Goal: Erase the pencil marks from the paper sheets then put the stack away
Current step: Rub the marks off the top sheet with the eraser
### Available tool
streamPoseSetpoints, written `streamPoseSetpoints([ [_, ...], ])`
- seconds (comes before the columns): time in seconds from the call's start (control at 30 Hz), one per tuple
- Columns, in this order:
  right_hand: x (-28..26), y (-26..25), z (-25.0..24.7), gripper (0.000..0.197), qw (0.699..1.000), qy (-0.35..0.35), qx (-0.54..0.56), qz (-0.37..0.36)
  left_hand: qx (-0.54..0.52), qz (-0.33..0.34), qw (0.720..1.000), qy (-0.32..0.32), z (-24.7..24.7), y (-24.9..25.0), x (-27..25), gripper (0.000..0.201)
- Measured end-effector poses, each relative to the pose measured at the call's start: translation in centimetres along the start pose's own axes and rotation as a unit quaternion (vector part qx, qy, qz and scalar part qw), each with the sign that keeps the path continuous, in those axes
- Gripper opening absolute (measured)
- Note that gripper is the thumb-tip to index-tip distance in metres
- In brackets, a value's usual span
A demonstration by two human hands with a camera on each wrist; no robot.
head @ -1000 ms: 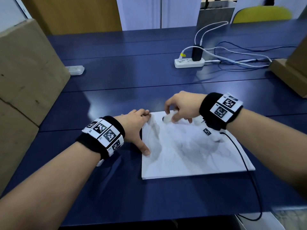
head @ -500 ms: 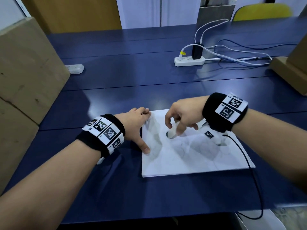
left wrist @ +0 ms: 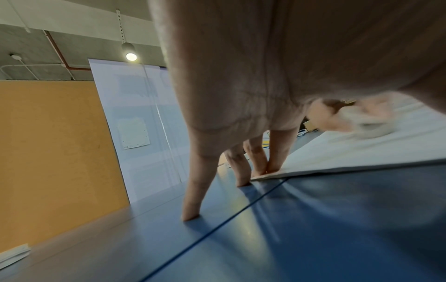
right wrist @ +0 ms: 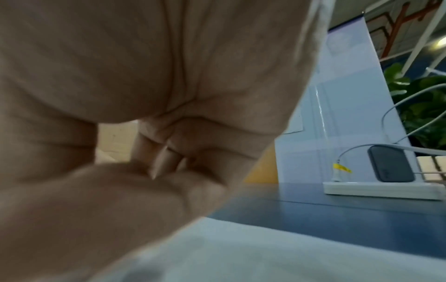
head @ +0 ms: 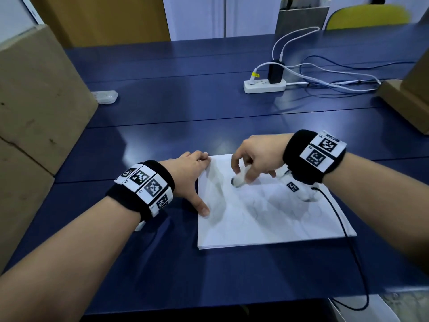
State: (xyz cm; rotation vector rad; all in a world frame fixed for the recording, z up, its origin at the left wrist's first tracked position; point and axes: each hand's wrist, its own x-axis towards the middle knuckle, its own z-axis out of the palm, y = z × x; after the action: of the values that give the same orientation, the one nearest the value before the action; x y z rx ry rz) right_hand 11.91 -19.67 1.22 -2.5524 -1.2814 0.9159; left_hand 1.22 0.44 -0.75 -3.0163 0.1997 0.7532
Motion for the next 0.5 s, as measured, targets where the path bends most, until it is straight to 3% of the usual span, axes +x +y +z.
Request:
streamPoseSetpoints([
  [0.1, 1.3, 0.6, -0.8, 0.016, 0.992, 0.117, -0.030, 0.036, -0.002, 0.000, 1.000, 0.001, 0.0, 0.0, 0.0, 0.144],
  [0.17, 1.4, 0.8, -0.9, 0.015, 0.989, 0.137, -0.033, 0.040, -0.001, 0.000, 1.000, 0.000, 0.0, 0.0, 0.0, 0.145],
  [0.3, -0.3, 0.0, 0.3, 0.018, 1.000, -0.002, -0.007, 0.003, -0.001, -0.002, 1.000, -0.001, 0.0, 0.0, 0.1, 0.145],
  [0.37, -0.4, -0.3, 0.4, 0.018, 0.999, -0.029, -0.021, -0.009, -0.003, -0.001, 1.000, -0.002, 0.0, 0.0, 0.1, 0.144],
  [0.5, 1.2, 0.1, -0.7, 0.014, 0.992, 0.112, -0.049, 0.022, 0.000, -0.005, 1.000, -0.001, -0.2, 0.1, -0.1, 0.144],
])
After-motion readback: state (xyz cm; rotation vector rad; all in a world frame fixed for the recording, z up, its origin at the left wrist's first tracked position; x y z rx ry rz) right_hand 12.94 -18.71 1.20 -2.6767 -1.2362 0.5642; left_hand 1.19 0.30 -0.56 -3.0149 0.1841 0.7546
